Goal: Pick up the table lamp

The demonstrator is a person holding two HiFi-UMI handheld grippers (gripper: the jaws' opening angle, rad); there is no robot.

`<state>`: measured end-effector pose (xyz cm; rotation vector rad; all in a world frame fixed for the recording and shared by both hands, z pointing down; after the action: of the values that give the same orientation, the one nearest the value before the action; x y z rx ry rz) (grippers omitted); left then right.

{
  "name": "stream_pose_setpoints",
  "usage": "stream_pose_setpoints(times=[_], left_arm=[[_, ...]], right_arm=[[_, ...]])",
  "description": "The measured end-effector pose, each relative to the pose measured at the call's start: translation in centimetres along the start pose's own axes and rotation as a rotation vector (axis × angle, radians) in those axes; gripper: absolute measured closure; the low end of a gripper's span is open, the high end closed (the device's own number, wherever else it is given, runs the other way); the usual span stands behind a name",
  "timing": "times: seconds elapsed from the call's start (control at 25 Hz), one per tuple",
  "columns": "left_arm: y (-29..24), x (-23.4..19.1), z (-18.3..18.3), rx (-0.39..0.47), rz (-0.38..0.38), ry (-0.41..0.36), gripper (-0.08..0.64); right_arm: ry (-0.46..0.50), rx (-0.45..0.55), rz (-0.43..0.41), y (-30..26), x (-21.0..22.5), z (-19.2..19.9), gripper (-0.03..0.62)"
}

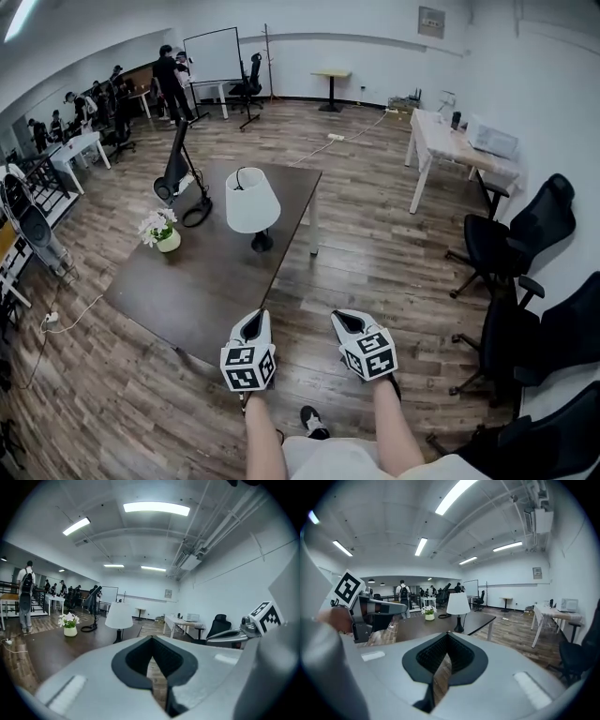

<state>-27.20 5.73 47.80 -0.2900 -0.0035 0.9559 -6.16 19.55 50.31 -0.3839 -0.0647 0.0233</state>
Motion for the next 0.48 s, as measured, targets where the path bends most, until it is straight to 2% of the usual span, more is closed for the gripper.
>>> stream_pose_setpoints(times=[0.16,0.32,0.48], left_arm=[[-2.8,-1.4,-0.6,-0.003,0.01,-0.005,0.56],[-5.5,-3.3,-1.8,-0.007,0.003,-0.013,0.56],[-7.9,-4.7,-3.1,0.008,-0.003,-0.015,0.56]], right_arm=[[-0.005,-0.007,0.011,-2.7,1.7,-0.9,0.566],[0.071,-0.032,0.016,-5.7,2.5,-2.3,0.566],[0.094,-0.016,-0.007,-8.2,3.3,-4.1,0.566]])
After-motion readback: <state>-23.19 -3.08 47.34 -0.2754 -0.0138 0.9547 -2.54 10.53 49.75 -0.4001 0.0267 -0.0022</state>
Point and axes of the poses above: the fingertips, and each gripper's own axes: y backward along the fingers, x to its right, z out of its underside, the point moved 10 cm from there along y, backward along the fingers, and after that the axes turned 1 degree about -y, right-handed, at the moved point
